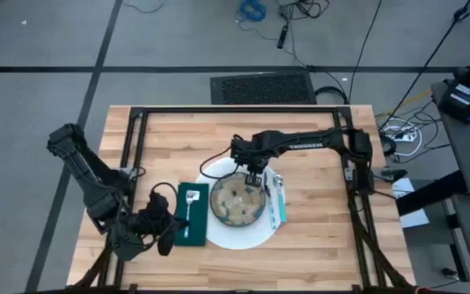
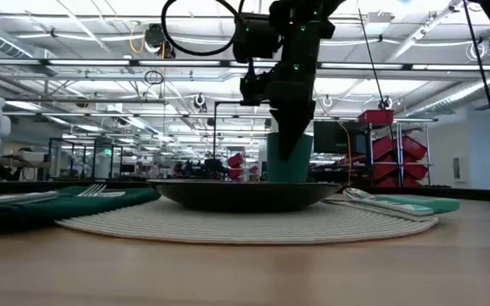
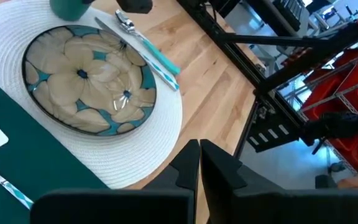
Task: Set table place
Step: Move the dark green cup on the top right of the white table mat, then return to Home Position
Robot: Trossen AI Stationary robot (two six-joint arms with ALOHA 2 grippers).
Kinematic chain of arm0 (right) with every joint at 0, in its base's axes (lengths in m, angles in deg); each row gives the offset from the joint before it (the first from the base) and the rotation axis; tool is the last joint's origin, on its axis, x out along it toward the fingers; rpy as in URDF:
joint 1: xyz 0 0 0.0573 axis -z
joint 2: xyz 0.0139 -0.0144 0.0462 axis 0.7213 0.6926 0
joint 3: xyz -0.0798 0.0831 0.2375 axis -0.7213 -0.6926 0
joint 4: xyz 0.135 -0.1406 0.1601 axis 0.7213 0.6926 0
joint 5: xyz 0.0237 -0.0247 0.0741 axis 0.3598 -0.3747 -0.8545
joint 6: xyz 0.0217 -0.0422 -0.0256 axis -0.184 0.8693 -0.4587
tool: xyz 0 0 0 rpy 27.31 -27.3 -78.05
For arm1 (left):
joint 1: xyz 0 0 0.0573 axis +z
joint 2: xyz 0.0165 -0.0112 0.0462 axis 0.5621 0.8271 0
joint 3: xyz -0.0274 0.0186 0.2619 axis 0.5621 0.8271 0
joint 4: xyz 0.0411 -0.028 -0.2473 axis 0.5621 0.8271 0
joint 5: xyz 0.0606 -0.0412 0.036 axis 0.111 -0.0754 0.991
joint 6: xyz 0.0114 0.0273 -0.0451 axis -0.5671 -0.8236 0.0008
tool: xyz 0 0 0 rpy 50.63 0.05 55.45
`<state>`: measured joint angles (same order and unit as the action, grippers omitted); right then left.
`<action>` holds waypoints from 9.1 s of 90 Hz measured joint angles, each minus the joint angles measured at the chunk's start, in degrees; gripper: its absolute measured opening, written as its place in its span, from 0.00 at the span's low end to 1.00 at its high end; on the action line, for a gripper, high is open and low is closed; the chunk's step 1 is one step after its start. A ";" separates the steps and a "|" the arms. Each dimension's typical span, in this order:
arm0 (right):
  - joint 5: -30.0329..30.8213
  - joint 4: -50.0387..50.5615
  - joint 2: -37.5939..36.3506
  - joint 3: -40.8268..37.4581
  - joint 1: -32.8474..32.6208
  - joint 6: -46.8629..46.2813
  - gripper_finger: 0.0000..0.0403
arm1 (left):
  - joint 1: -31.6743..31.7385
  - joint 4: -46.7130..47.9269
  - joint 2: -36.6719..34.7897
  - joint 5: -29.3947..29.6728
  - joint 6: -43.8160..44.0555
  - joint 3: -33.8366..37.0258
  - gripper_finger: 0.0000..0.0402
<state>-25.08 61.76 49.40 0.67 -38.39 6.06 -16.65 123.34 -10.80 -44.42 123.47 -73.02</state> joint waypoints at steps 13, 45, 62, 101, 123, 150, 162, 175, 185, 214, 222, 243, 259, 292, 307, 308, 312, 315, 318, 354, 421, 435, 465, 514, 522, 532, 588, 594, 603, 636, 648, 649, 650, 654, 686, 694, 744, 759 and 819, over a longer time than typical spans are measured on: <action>0.02 -0.07 0.00 0.00 0.00 -0.61 0.11 | 0.01 0.00 0.00 0.00 0.00 0.00 0.00; 0.17 6.49 -1.17 5.09 -1.25 -1.47 0.22 | 0.00 0.02 0.00 0.00 -1.59 0.00 0.00; 1.31 13.29 -4.70 13.51 -4.00 -6.09 0.21 | 0.98 1.95 0.00 0.53 -2.01 0.00 0.00; 19.15 -7.32 -26.70 8.04 -26.25 -17.76 0.00 | 4.74 -6.12 -4.14 7.91 -38.25 -5.80 0.00; 26.02 -39.26 -39.10 -17.91 -38.64 -11.71 0.00 | 4.72 -14.19 -7.19 7.08 -60.81 -6.32 0.00; 30.46 -59.08 -56.04 -42.29 -44.53 -15.34 0.00 | 5.21 -14.41 -15.94 -5.15 -62.98 -2.78 0.00; 30.29 -58.93 -61.71 -46.17 -41.38 -12.17 0.00 | 8.68 -14.28 -19.23 -5.85 -68.88 -2.78 0.00; 24.18 -59.27 -66.00 -49.17 -33.79 -10.63 0.00 | 14.43 -14.03 -22.16 -10.69 -71.31 -2.73 0.00; 14.74 -62.29 -67.10 -51.32 -26.69 -10.51 0.00 | 18.83 -13.95 -22.47 -17.75 -71.50 -2.73 0.00; 7.26 -65.42 -67.63 -52.24 -17.42 -7.02 0.00 | 26.37 -24.79 -24.75 -25.94 -68.17 11.64 0.00; 7.19 -64.90 -68.75 -52.22 -17.55 -7.05 0.00 | 27.80 -26.65 -27.55 -26.45 -67.34 16.10 0.00; 8.35 -58.78 -74.35 -52.24 -21.42 -7.04 0.00 | 27.76 -27.35 -44.28 -25.55 -64.43 26.21 0.00; 9.30 -51.77 -79.72 -52.19 -22.62 -5.90 0.00 | 27.76 -25.53 -56.61 -17.06 -64.79 31.10 0.00; 9.05 -48.81 -79.63 -52.22 -22.62 -5.95 0.00 | 27.76 -22.15 -63.04 -14.12 -64.41 31.54 0.00; 8.67 -48.02 -79.60 -52.20 -22.62 -2.27 0.00 | 27.76 -21.77 -63.08 -12.97 -68.65 31.54 0.00; 8.49 -47.85 -79.60 -52.19 -22.62 -1.90 0.00 | 27.76 -21.77 -63.08 -12.99 -68.86 31.54 0.00; 7.29 -46.93 -79.60 -52.19 -22.64 -0.60 0.00 | 27.78 -21.57 -63.15 -14.03 -69.07 31.52 0.00; 6.32 -46.63 -79.60 -52.19 -22.64 0.10 0.00 | 27.74 -21.06 -63.44 -15.55 -69.24 31.53 0.00; 5.62 -46.76 -79.62 -52.19 -22.66 0.36 0.00 | 27.74 -20.09 -63.77 -17.46 -69.44 31.54 0.00; 4.18 -65.68 -90.14 -67.96 -23.23 1.36 0.00 | 27.74 -15.83 -64.32 -31.71 -75.14 31.74 0.00; 4.35 -74.97 -104.65 -88.50 -22.77 3.58 0.00 | 27.77 -34.03 -71.95 -33.13 -67.34 53.18 0.00; 4.68 -71.34 -104.70 -88.50 -22.73 4.62 0.00 | 27.92 -34.01 -71.97 -32.67 -67.34 54.59 0.00; 9.38 -69.35 -112.20 -88.50 -22.71 13.34 0.00 | 28.00 -33.83 -71.97 -32.13 -67.30 55.12 0.00; 6.04 -55.30 -113.33 -88.48 -22.47 6.42 0.00 | 28.00 -33.48 -72.00 -31.52 -63.00 59.67 0.00; 5.94 -55.41 -113.33 -88.49 -22.47 6.87 0.00 | 28.00 -38.82 -71.92 -31.84 -64.96 62.08 0.00; 5.71 -57.64 -113.35 -89.33 -22.47 5.74 0.00 | 28.02 -41.43 -71.80 -31.62 -69.38 62.97 0.00; 5.94 -58.26 -112.89 -89.68 -22.47 5.80 0.00 | 29.03 -41.34 -71.73 -31.47 -72.02 62.97 0.00; 5.97 -58.27 -112.89 -89.68 -22.47 5.79 0.00 | 29.03 -41.34 -71.73 -31.47 -72.02 62.99 0.00; 5.97 -58.27 -112.89 -89.68 -22.47 5.79 0.00 | 29.03 -41.32 -71.73 -31.47 -72.02 62.99 0.00; 5.99 -58.25 -112.89 -89.66 -22.47 5.77 0.00 | 29.03 -41.34 -71.73 -31.50 -72.00 62.99 0.00; 5.99 -58.27 -112.89 -89.66 -22.47 5.77 0.00 | 29.03 -41.34 -71.73 -31.50 -71.99 63.01 0.00; 5.99 -58.27 -112.89 -89.66 -22.47 5.77 0.00 | 29.03 -41.34 -71.73 -31.50 -72.00 63.01 0.00; 5.99 -58.27 -112.89 -89.66 -22.47 5.77 0.00 | 29.03 -41.34 -71.73 -31.50 -72.00 63.01 0.00; 5.99 -58.27 -112.89 -89.66 -22.47 5.77 0.00 | 29.03 -41.34 -71.73 -31.50 -71.99 63.00 0.00; 5.99 -58.26 -112.89 -89.64 -22.47 5.77 0.00 | 29.03 -41.34 -71.73 -31.52 -71.99 63.01 0.00; 5.99 -58.27 -112.89 -89.64 -22.47 5.77 0.00 | 29.03 -41.34 -71.73 -31.52 -71.97 63.01 0.00; 5.99 -58.27 -112.89 -89.64 -22.48 5.77 0.00 | 29.03 -41.34 -71.73 -31.54 -71.99 63.01 0.00; 5.99 -58.27 -112.89 -89.64 -22.49 5.77 0.00 | 29.03 -41.34 -71.73 -31.54 -71.98 63.04 0.00; 5.99 -58.26 -112.89 -89.64 -22.47 5.76 0.00 | 29.03 -41.34 -71.73 -31.56 -71.99 63.04 0.00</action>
<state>-19.09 3.50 -63.49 -88.96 -60.87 11.82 12.38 82.00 -82.54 -75.98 51.47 -9.99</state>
